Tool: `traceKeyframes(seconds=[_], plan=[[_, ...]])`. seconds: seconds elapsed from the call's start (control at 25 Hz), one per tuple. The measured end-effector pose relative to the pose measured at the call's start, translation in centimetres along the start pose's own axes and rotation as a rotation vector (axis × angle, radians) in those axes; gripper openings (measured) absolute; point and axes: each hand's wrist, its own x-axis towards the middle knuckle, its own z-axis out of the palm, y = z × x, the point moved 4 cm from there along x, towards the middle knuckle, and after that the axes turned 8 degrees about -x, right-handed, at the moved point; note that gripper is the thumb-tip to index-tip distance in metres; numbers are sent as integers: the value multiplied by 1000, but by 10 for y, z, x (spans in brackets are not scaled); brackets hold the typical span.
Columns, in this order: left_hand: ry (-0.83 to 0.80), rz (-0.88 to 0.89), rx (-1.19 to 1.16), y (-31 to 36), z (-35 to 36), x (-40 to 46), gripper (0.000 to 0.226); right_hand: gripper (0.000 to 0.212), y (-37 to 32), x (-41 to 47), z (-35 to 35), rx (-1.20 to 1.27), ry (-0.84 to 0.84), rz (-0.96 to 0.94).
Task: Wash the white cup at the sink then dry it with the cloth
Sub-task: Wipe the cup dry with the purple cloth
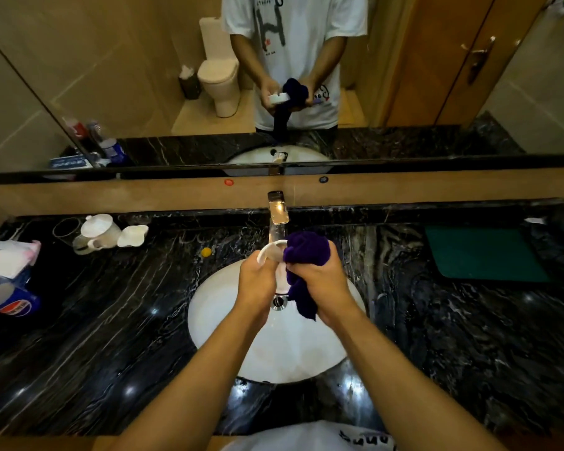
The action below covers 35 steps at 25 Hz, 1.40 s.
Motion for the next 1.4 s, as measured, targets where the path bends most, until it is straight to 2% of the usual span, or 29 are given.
traceKeyframes(seconds=[0.12, 0.2, 0.32, 0.44, 0.52, 0.64, 0.76, 0.92, 1.0, 1.12, 1.24, 1.4], plan=[[170, 75, 63, 1, 9, -6, 25, 61, 4, -5, 7, 90, 178, -31], [182, 145, 114, 2, 14, -8, 34, 61, 2, -7, 6, 54, 219, -77], [175, 126, 94, -5, 14, -4, 16, 64, -3, -13, 0, -26, 219, -156], [20, 81, 48, -8, 13, 2, 8, 62, 0, -17, -6, 83, 109, -51], [-41, 88, 86, -7, 8, 6, 19, 55, 3, -19, -7, 229, -29, 57], [-82, 99, 39, -5, 4, 7, 24, 55, 1, -18, -8, 363, -220, 206], [-85, 99, 12, -5, 2, 5, 23, 55, 3, -14, -9, 285, -269, 203], [-14, 265, 110, -3, 2, 2, 15, 49, 15, -7, -8, 148, -88, 124], [25, 278, 161, -3, 2, 1, 12, 49, 14, -4, -8, -88, 24, 57], [35, 182, 141, -10, -5, 5, 12, 63, 7, -3, -9, -388, 70, -13], [29, 139, 102, -11, -7, 9, 16, 63, 4, 2, -13, -426, 45, -9], [-71, 28, 111, -9, -7, 8, 25, 68, -1, 7, -20, -285, -22, -58]])
